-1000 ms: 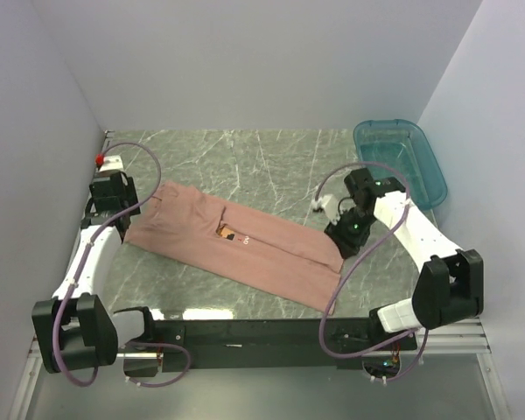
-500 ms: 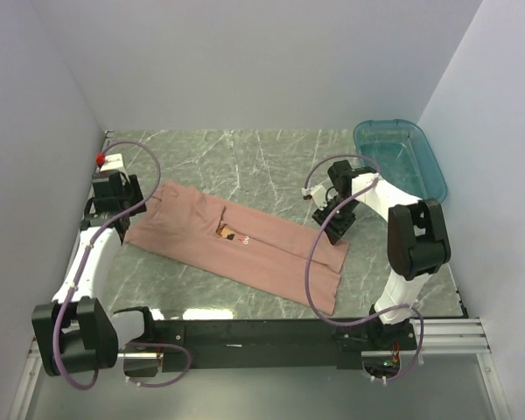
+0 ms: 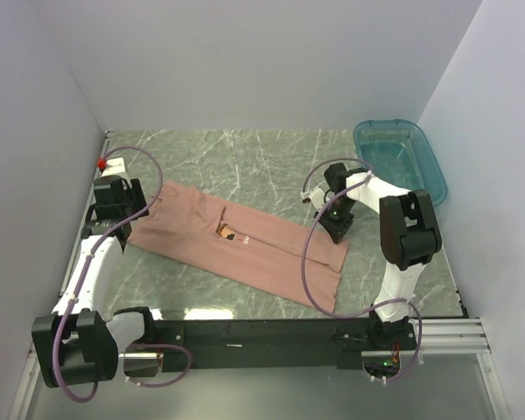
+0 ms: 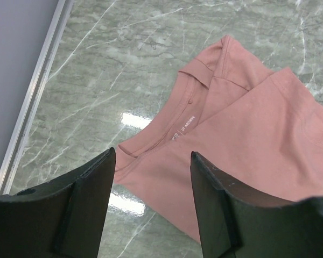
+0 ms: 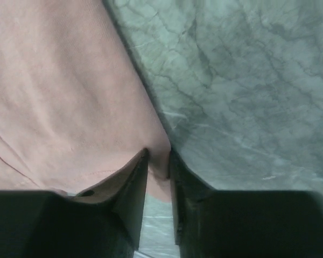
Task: Fold and stack the t-shirts
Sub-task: Fold the tshirt
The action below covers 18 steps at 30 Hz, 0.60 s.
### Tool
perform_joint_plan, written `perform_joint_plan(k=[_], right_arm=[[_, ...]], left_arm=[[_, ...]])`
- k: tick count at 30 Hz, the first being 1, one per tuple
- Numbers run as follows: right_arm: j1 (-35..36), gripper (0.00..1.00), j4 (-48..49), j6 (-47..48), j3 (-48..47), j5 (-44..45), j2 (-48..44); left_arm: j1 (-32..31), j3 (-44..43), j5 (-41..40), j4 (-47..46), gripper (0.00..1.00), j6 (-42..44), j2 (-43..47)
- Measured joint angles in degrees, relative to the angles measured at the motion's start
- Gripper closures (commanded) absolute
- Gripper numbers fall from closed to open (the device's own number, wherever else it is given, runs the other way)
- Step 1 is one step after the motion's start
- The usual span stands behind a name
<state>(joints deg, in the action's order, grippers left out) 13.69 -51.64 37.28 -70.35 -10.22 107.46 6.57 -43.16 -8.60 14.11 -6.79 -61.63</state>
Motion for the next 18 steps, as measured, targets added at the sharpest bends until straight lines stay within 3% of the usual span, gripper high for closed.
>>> perform_joint_plan(k=[2, 18], right_arm=[[0.0, 1.0, -0.5, -0.2, -1.1, -0.4, 1.1], [-3.6, 1.0, 4.2, -7.5, -21.8, 9.2, 11.6]], left_arm=[[-0.2, 0.0, 0.0, 0.0, 0.37, 0.0, 0.2], [-0.6, 0.1, 0.4, -1.4, 0.36, -1.8, -1.2]])
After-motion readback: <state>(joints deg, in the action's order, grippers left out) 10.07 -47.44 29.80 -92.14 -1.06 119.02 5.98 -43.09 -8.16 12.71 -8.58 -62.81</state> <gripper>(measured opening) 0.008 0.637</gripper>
